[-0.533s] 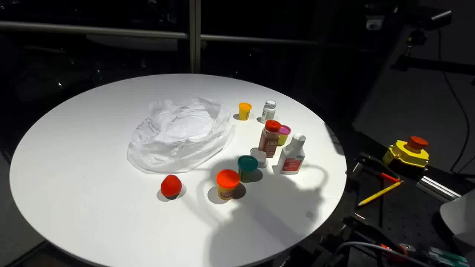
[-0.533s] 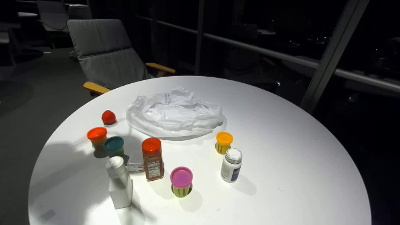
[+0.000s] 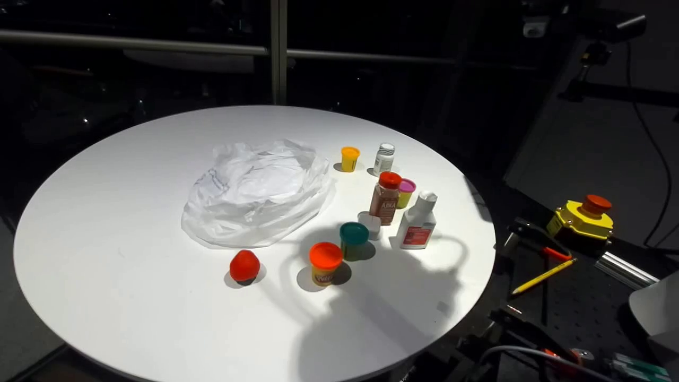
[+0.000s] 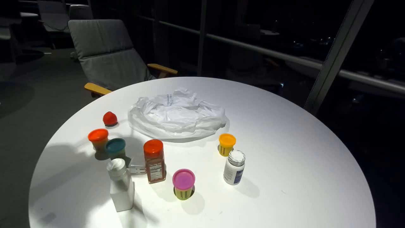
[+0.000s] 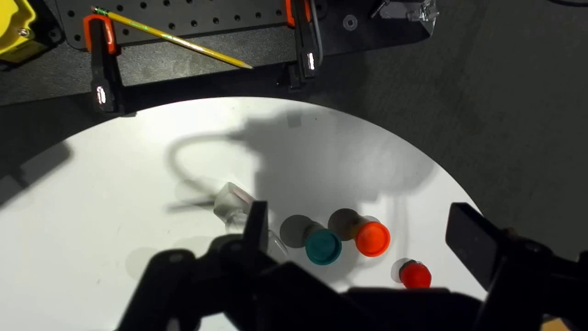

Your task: Pick up the bottles and small containers from the table and put them in the plastic bag.

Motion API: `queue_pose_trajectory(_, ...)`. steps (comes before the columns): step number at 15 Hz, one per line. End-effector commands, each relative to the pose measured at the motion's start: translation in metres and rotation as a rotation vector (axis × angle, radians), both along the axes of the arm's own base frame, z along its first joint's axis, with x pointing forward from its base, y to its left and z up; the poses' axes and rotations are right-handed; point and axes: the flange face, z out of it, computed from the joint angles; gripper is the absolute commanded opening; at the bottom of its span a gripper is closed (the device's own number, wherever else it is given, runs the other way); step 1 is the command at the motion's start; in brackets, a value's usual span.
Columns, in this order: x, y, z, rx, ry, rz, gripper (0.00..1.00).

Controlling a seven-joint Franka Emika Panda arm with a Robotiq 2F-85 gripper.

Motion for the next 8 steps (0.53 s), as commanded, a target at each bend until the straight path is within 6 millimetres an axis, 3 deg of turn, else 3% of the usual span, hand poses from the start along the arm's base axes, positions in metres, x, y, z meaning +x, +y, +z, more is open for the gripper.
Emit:
queue_pose_trajectory(1, 0.012, -0.004, 0.003, -0.003, -0.016, -0.010, 1.00)
queue_pose_trajectory(5, 0.060, -0.023, 0.003, -0.039, -0.135, -0.062, 1.00)
queue_pose_trajectory(8, 0.100, -0.039, -0.014, -0.109, -0.201, -0.112, 1.00)
